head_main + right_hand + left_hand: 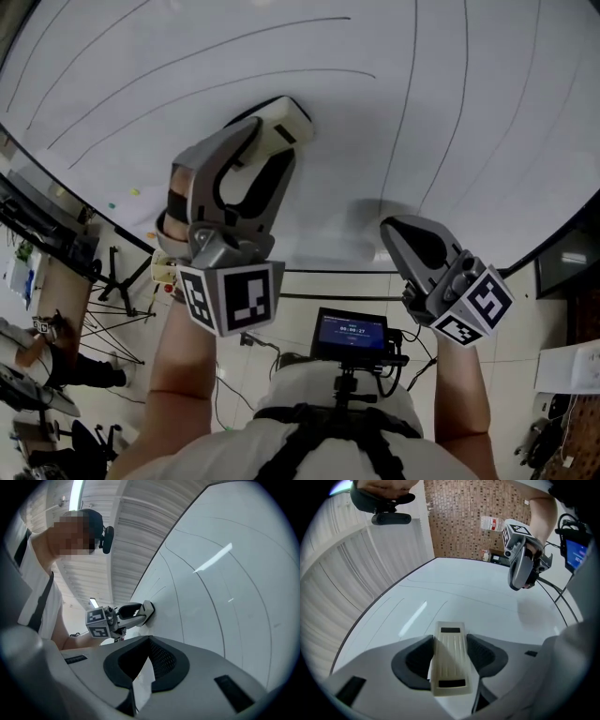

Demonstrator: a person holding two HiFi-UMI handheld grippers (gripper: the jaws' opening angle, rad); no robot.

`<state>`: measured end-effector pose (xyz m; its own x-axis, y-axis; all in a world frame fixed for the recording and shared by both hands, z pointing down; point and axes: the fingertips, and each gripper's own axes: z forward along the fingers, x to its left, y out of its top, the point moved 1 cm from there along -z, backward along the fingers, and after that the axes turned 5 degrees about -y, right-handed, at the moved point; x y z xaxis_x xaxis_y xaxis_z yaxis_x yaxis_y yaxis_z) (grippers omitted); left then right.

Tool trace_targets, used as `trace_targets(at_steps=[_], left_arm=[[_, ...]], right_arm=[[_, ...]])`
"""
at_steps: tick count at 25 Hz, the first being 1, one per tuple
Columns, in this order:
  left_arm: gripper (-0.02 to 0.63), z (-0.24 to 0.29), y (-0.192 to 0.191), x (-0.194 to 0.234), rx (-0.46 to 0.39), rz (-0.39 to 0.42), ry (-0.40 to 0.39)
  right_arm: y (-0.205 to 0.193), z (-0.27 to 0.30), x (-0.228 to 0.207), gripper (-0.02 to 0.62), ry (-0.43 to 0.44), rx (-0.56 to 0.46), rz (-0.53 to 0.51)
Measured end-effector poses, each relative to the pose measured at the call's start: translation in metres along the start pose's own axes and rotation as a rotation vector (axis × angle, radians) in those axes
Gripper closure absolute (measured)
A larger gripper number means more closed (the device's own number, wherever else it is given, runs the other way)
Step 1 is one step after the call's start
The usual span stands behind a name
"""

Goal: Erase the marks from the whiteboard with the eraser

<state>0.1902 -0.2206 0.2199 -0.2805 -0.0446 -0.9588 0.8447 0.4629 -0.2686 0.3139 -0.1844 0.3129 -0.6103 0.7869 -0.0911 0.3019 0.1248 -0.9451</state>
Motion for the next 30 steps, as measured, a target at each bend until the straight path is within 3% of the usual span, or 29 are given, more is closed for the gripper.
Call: trace_targets(at_steps=[6,9,14,18,23,30], left_arm=[[0.347,0.018,0.036,-0.024,-0.102,0.048,-0.098],[0.347,0.021,0.042,-0.046,-0.100,0.053,-0.170],[0.347,0.015,0.041,-0.107,-0.058,0.055,-0.355],[0.347,0.006,0.024,-0.138,-0.028,-0.036,-0.468],[0.347,-0.016,0.022,-0.155,-0.004,-0.272,-0.481],[0.347,-0.054,-0.008,-0.188,0.060,-0.497,-0.529]], right_arm=[[0.006,-0.011,-0.008,0.578,-0.030,-0.007,0.003],[0.007,-0.016,-0.011,0.578,-0.032,-0.008,0.013],[0.007,-0.033,-0.011,0.578,-0.022,-0.003,0.034],[-0.002,-0.024,-0.006,0.578,0.000,0.004,0.057],[-0.016,-0.026,-0.002,0.578,0.017,0.021,0.102],[-0.047,-0.019,0.009,0.578,0.020,0.070,0.146]])
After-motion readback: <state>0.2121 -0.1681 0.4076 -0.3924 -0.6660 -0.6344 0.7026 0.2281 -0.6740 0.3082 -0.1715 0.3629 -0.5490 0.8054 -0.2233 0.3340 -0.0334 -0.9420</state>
